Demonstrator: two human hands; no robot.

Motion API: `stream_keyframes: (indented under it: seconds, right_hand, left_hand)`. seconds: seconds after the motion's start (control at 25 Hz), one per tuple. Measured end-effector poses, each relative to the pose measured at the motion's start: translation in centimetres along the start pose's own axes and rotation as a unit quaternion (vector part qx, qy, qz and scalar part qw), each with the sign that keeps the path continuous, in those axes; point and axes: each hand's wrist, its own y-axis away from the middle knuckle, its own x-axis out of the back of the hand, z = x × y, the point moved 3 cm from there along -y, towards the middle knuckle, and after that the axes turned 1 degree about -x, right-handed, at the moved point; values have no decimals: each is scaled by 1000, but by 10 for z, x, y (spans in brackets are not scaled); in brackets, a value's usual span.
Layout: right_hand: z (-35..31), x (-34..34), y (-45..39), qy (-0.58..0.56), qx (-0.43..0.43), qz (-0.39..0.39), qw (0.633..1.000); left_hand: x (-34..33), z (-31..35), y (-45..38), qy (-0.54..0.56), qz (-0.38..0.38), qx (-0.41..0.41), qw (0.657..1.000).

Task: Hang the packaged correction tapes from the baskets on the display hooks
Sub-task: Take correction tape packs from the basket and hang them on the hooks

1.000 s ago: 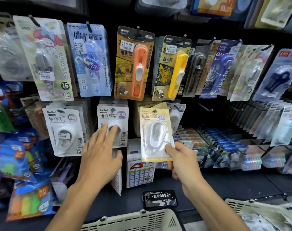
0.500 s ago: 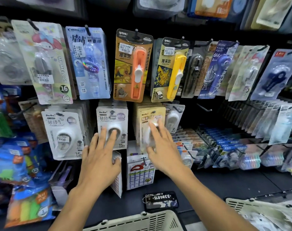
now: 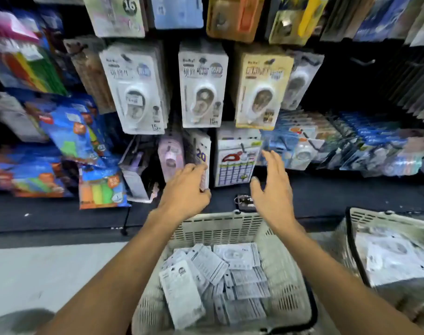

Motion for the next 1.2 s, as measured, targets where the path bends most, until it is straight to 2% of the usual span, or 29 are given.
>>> stream_keyframes:
  seconds: [0.04,0.08,0.16,0.2,0.28,0.32,0.44,0.56,0.64,0.76,0.8,0.84,0.88,0.92,0.96,1.0,1.08,1.16,1.2]
  right_hand:
    - [23,-24,36,-9,-57,-56,997]
    - [47,-53,73,-1,-122,-142,982]
    - [85,-100,140,53,-217,-323,920]
    - [99,-119,165,72,-229,-390,889]
    - [113,-151,197,74,-227,-476,846]
    - [116,-165,204,63,-231,-496,834]
    - [110,-207,209,20,-243,-521,818]
    - [96,-242,212,-56,-299,-548,779]
    - [98,-250,211,-126,-350,-531,762]
    - [105,-247,206,-245,-385,-546,703]
    - [106,-246,202,-258,-391,-542,697]
    - [105,-247,196,-258,-401,-511,715]
    - [104,-250,191,-214,-397,-462,763]
    - [103,-255,185,-126,-366,-419,821]
    - [97,-260,183,-13,-303,-406,862]
    - [90,-265,186,77,-242,-412,875]
    - [82,-277,196,157,-190,-428,869]
    - [85,-283,203,139,-231,-426,864]
    - [90,-282,202,73,-283,-412,863]
  left_hand:
    - [-24,-15,13,6,-59,19,998]
    - [-54,-33,31,24,-116,51,992]
    - [-117,-71,77,72,-203,136,967]
    - [-148,-89,101,85,-238,185,950]
    - [-200,-115,139,98,-292,274,911]
    - [-220,-124,149,110,-295,318,894]
    - [-256,-133,154,223,-227,461,829]
    - [-278,-128,142,367,-164,527,749]
    - [-282,-126,138,410,-136,535,726]
    - [-282,-129,138,423,-119,533,723]
    - [-282,-131,140,437,-92,538,715]
    - [-281,-132,140,453,-57,550,699]
    - [-281,-132,141,459,-30,565,684]
    - [-281,-133,142,457,-15,582,673]
    - [-280,-134,143,447,-8,591,672]
    - [-278,-135,145,437,0,592,677]
    - [-270,-136,147,428,26,583,690]
    - [-264,-138,149,430,43,571,698]
    - [-263,-139,150,437,44,566,698]
